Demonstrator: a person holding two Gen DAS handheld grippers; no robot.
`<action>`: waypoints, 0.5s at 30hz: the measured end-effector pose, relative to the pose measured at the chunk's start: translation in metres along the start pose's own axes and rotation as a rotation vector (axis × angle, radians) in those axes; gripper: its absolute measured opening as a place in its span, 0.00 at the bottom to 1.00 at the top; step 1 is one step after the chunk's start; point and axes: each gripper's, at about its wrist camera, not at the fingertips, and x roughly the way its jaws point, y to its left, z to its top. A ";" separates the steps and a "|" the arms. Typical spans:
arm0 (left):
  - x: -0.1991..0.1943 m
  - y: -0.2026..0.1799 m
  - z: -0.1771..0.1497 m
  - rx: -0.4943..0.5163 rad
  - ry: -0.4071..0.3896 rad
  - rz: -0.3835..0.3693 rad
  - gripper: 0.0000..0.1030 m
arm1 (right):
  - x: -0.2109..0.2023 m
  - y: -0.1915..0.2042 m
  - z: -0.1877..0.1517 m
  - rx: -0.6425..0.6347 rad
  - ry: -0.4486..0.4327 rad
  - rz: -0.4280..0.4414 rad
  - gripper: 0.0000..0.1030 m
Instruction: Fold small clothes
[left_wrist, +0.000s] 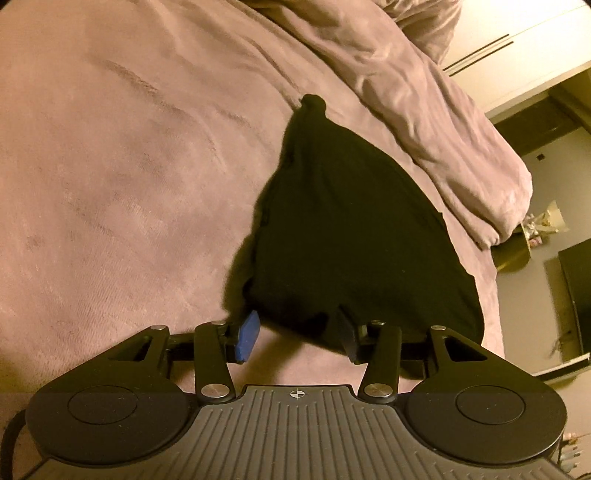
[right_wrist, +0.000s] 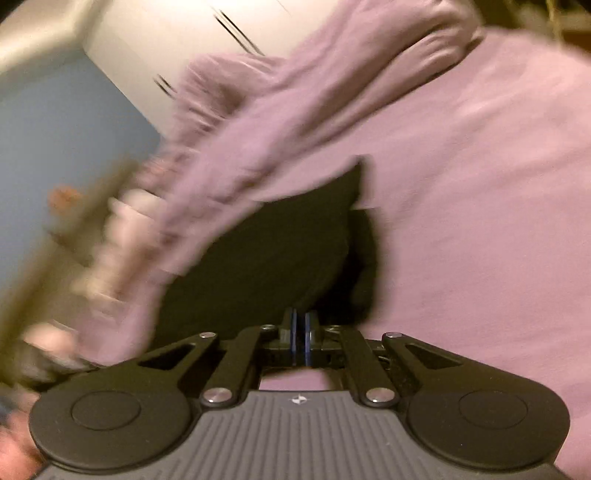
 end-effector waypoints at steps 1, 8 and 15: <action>0.000 0.002 0.000 -0.011 -0.001 -0.006 0.50 | 0.002 -0.003 -0.001 -0.004 0.024 -0.040 0.03; 0.003 0.009 0.003 -0.089 -0.017 -0.035 0.50 | -0.017 0.028 -0.002 -0.035 -0.100 -0.161 0.08; 0.003 0.003 0.001 -0.067 -0.058 -0.017 0.16 | 0.025 0.113 -0.020 -0.163 -0.016 0.005 0.08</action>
